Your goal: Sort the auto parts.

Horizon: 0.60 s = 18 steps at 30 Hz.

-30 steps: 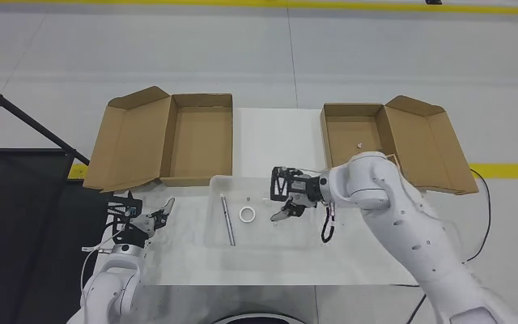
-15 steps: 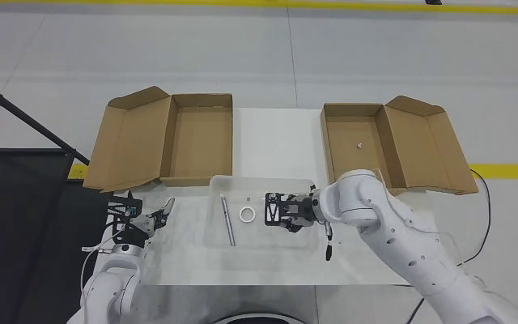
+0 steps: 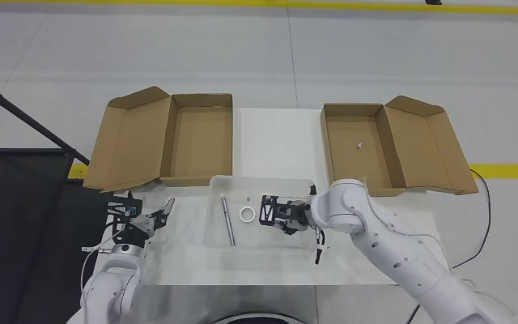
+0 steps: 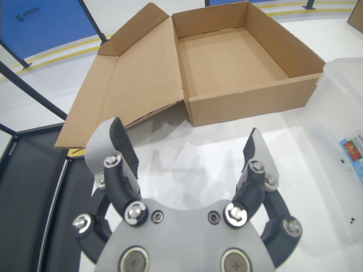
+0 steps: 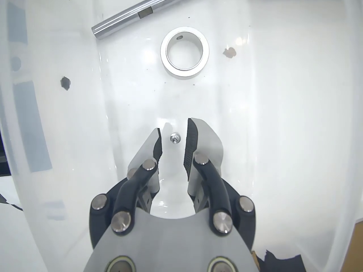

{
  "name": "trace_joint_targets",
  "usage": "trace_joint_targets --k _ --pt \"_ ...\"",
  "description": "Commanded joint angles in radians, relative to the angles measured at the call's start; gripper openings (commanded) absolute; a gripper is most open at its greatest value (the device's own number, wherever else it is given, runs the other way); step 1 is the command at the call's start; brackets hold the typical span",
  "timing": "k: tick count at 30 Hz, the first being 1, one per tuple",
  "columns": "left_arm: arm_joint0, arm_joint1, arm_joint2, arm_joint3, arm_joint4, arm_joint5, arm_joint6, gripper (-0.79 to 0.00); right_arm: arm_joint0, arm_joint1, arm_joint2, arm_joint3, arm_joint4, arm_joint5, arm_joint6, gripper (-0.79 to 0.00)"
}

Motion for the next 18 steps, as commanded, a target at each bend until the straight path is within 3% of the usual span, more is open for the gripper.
trace_joint_targets --k 1,4,7,12,18 --pt "0.000 0.000 0.000 0.000 0.000 0.000 0.000 0.000 0.001 -0.002 -0.003 0.007 -0.002 0.001 0.001 -0.548" --pt "0.000 0.000 0.000 0.000 0.000 0.000 0.000 0.000 0.004 -0.005 -0.008 0.016 0.000 0.001 0.005 -0.563" --pt "0.000 0.000 0.000 0.000 0.000 0.000 0.000 0.000 0.009 -0.008 -0.015 0.027 0.002 0.002 0.012 -0.702" --pt "0.000 0.000 0.000 0.000 0.000 0.000 0.000 0.000 0.018 -0.014 -0.024 0.042 0.003 0.000 0.020 -0.782" --pt "0.000 0.000 0.000 0.000 0.000 0.000 0.000 0.000 0.031 -0.018 -0.011 0.046 0.009 0.013 0.000 -0.785"
